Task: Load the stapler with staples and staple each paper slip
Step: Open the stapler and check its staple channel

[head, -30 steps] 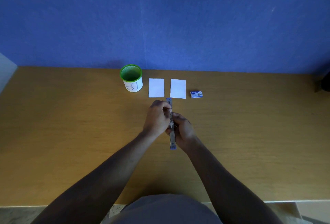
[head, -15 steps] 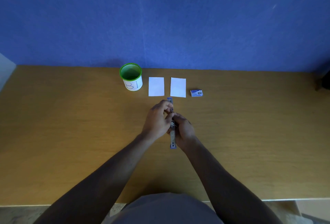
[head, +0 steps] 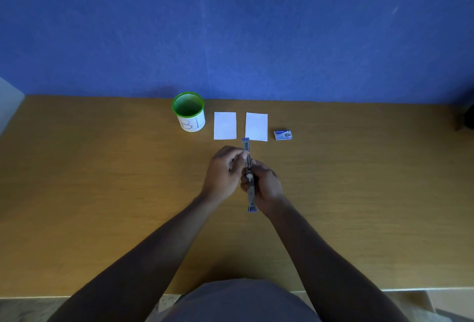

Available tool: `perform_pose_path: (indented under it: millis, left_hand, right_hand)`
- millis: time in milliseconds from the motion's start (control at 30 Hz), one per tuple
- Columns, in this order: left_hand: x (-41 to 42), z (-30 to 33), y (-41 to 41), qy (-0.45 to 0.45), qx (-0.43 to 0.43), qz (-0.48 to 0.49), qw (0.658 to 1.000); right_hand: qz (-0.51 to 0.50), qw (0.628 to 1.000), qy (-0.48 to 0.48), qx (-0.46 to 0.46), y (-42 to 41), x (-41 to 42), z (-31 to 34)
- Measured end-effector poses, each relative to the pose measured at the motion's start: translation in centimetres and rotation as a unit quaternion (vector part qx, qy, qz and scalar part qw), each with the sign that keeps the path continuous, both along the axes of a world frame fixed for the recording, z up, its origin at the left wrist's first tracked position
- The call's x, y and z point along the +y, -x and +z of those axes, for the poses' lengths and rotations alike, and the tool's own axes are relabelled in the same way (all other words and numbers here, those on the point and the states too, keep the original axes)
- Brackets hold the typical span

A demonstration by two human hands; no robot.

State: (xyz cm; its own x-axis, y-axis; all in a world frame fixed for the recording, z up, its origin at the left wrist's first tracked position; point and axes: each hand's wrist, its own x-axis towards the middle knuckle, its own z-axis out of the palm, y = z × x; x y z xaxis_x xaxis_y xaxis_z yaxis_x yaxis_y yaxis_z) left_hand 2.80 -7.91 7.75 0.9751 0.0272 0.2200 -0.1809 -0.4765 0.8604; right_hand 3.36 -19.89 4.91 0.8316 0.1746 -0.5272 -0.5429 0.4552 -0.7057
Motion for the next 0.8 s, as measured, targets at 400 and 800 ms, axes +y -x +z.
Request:
perform_pose_path:
  millis: [400,800]
  left_hand:
    - [0.3,0.4,-0.8,-0.236,-0.059,0.055,0.968]
    - [0.0,-0.3,0.2,-0.263,-0.053,0.033,0.963]
  right_hand:
    - [0.033,0.996,0.016,-0.081,0.1,0.0,0.9]
    - [0.024,0.996,0.042,-0.073,0.4,-0.2,1.0]
